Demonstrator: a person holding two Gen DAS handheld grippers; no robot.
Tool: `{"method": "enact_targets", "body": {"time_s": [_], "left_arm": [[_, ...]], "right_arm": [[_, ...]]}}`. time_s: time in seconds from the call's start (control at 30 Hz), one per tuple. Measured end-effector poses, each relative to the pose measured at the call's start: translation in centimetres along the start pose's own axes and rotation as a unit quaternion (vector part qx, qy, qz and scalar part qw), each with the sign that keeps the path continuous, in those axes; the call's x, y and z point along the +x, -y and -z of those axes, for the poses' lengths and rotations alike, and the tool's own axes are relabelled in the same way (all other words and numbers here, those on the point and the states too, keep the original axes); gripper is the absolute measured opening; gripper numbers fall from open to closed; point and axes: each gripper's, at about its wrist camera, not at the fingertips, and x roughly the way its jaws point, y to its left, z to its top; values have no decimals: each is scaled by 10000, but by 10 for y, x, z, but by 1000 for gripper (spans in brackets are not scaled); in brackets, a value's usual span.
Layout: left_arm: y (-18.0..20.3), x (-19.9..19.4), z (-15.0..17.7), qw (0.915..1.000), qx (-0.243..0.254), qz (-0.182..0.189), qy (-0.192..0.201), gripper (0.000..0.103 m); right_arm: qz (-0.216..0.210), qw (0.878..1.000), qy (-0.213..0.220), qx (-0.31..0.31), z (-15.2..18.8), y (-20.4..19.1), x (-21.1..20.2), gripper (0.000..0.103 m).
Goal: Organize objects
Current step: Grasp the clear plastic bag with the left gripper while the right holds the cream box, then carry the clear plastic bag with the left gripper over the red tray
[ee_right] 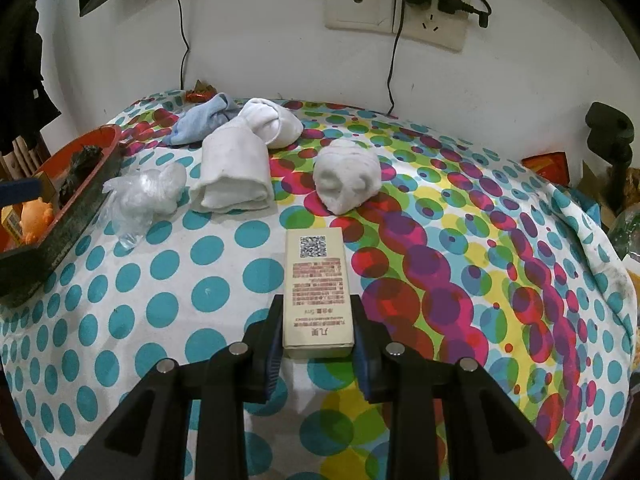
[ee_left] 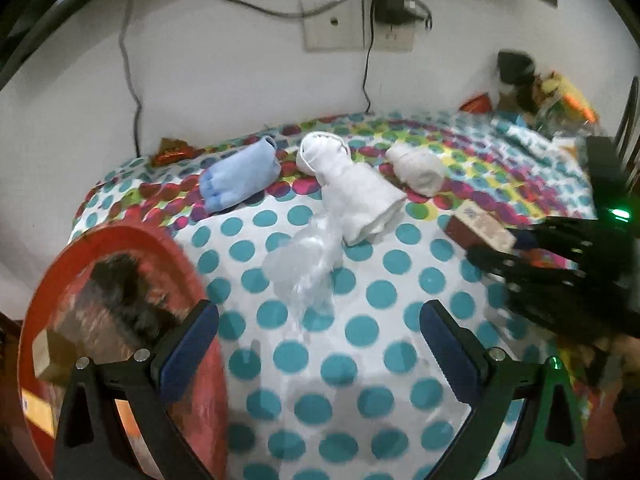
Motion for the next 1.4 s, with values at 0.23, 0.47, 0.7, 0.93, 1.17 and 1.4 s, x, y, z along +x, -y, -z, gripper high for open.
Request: {"method": "enact_targets", "body": {"time_s": [0.23,0.47,0.7,0.93,1.17,1.4], "left_arm": [[-6,41,-21,9994,-68,-51,-332,99],[-5,62,-26,9985,66,-15,-546,82],[-8,69,-23,9981,-77,57,-616,44],[-9,65,-17,9978,-229,116,-605,27],[-8,56,-5,9975,-410,168,-548,26],[-2,43,11,9975,-462,95,-521,26]], "right_arm": [[-10,10000,-2,4,0,0,0,30],[-30,10000,-4,17,-1,1,0,30],[-38,10000,-5,26,-1,1,0,31],[-51,10000,-4,26,-1,2,0,31],[-53,10000,-3,21,-1,2,0,31],[-52,10000,-3,18,-1,2,0,31]]}}
